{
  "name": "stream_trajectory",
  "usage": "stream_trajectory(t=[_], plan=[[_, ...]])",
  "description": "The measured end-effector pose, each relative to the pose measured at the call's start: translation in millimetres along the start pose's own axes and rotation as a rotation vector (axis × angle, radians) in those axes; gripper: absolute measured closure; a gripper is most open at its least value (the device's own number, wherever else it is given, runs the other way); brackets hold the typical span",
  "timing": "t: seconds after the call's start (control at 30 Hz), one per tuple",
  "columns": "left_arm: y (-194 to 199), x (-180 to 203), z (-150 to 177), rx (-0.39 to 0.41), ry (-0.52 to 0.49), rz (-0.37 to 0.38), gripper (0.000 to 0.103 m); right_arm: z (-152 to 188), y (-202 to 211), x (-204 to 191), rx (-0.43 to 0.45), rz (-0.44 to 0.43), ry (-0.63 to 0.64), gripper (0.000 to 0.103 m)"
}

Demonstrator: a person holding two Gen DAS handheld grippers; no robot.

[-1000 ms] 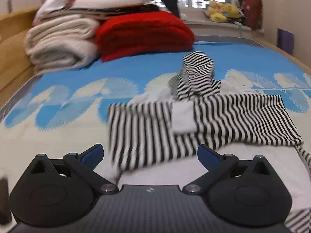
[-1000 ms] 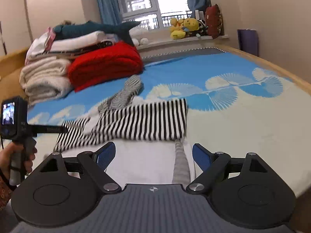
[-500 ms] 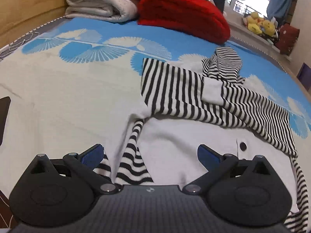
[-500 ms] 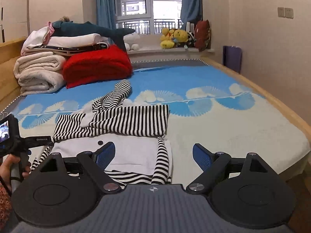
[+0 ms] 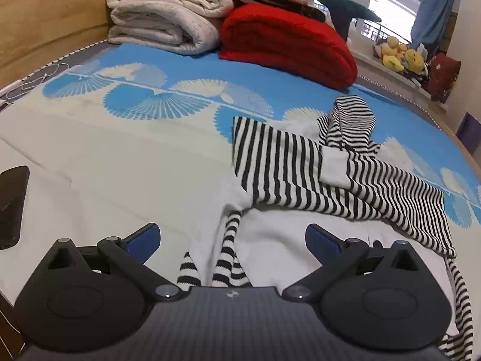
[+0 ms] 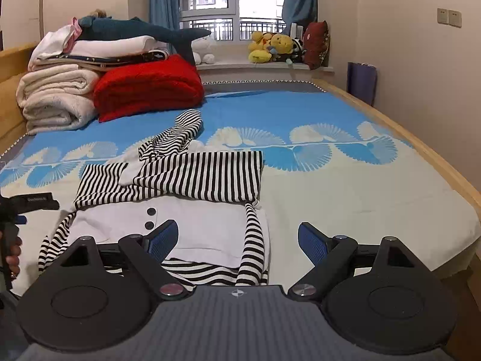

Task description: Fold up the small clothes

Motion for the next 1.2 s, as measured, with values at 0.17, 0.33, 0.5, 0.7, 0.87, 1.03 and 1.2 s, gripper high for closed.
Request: stream_trajectory(t=[0.17,0.33,0.5,0.7,0.87,1.03,1.2], plan=[[-10.6,7.3,2.4,-0.024,-0.005,0.004,0.000,-0.9,-5.2,-1.9,-0.009,0.000,0.004,0.015],[-18.2,18.8,4.7,-0.025,-0.040,0.002,0.000,-0.6,-9.4,5.0,-0.010,0.003,-0.005,0.015],[-27.8,22.4,6.1,-0.034,-0.046,-0.015,0.000,-0.2,-19.3,14.7,-0.028,0.019,-0.026,0.015],[-36.6,27.6,4.8,-0.039,-0.040,-0.025,0.000,-4.0,-21.2,24.1,-0.032,0.037,-0.025,0.015],[-34.9,26.2,4.5,-0.034,-0.062,-0.044,0.000,-27.4,-19.2,28.0,0.004,0.048,0.004,0.015],[-22.1,11.7,-3.7,0.013,-0.072,-0.073,0.000,-53.5,-34.5,16.2,0.030,0.029,0.047,0.015],[-4.5,-1.5,-21.5,0.074,-0.122,-0.109,0.000,-85.0,-69.8,-10.7,0.025,-0.032,0.117,0.015]])
Point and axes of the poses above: each gripper's, at about its wrist camera, not at the fingertips, and y roughly against the way its jaws point, x to its right, z to its underside, the point moved 4 cm from there along -y, roughly the way its jaws point, and after that the axes turned 7 degrees about z, right-handed, at the moved point
